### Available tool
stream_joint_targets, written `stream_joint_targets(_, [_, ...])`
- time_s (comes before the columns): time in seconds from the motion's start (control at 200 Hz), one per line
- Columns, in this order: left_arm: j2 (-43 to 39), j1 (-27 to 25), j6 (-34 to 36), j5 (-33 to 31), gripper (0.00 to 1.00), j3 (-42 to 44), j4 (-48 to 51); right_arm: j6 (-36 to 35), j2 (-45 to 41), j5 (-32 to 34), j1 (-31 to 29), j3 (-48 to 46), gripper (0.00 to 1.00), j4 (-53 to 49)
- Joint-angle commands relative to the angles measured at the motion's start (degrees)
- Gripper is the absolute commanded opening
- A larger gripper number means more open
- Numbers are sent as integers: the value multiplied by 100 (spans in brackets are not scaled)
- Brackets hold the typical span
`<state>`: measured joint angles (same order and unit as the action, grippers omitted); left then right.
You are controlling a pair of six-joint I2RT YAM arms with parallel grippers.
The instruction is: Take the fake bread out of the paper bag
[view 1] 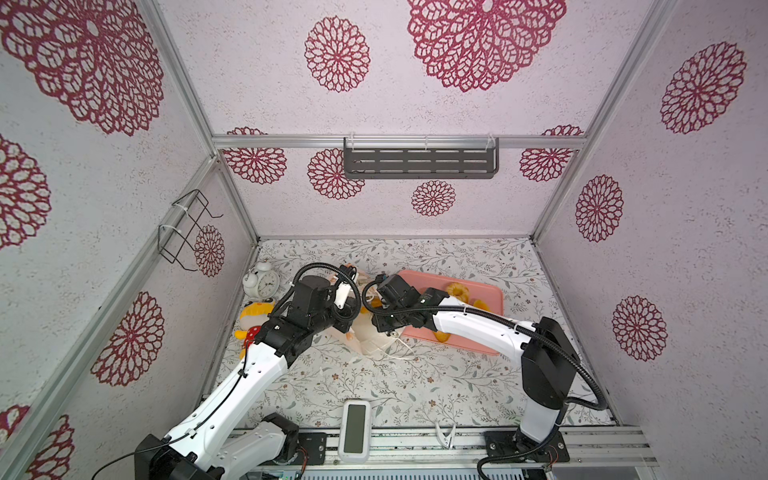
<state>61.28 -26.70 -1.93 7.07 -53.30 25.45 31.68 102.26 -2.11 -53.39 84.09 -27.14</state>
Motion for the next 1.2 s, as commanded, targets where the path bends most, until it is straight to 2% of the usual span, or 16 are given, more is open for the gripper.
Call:
stream_joint_targets(0.0, [115,-11,-101,39,0,-44,-449,20,-516,-113,17,95,12,102])
stream_joint_targets(0.27, [332,-11,-216,-671,0,-229,-374,57,-890,-133,-129,-58,10,-481])
stream_joint_targets(0.48, [341,-11,-296,-674,0,-182,-532,201,-1316,-5,-251,-663,8,-386])
stream_joint_targets(0.651, [325,-11,-385,-484,0,-155,-586,200,-1198,48,-251,-703,26,-328])
stream_joint_targets(0.746, [281,-15,-378,-419,0,-146,-529,198,-1099,105,-234,-658,31,-218])
stream_joint_targets(0.971, [174,-12,-308,-356,0,-128,-425,97,-740,190,-161,-146,41,-291])
stream_joint_targets(1.196, [193,-15,-292,-307,0,-145,-418,-17,-375,220,-20,353,42,-465])
